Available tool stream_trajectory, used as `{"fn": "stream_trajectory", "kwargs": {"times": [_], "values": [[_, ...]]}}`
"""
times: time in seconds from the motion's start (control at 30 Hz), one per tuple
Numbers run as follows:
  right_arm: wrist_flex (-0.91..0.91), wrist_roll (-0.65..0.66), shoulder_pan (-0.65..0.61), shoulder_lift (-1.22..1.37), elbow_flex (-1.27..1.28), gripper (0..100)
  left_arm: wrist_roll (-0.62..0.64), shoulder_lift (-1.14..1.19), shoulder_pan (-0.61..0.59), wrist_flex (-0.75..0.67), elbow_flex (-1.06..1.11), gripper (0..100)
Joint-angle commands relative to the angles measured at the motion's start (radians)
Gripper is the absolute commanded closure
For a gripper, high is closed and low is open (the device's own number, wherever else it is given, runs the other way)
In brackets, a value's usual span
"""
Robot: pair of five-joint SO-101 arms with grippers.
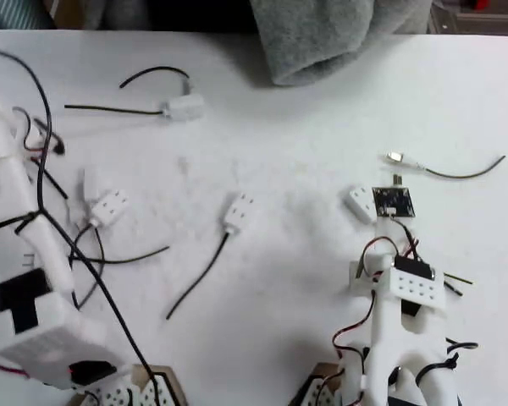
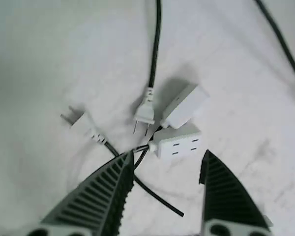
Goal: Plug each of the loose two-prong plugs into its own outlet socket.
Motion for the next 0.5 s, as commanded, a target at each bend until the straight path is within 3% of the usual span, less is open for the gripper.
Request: {"fn": "stream_trajectory", "kwargs": {"times": [0.0, 0.33, 0.47], "values": [[-0.01, -0.002, -0.031, 0.002, -0.008, 63.7, 0.077, -0.113, -0.01, 0.002, 0.157, 78], [-0.01, -0.002, -0.036, -0.005, 0.0, 63.7, 0.557, -0.105, -0.111, -0.123, 0.436, 78], [-0.01, -0.002, -0.036, -0.005, 0.0, 63.7, 0.664, -0.068, -0.13, -0.133, 0.483, 78]]}}
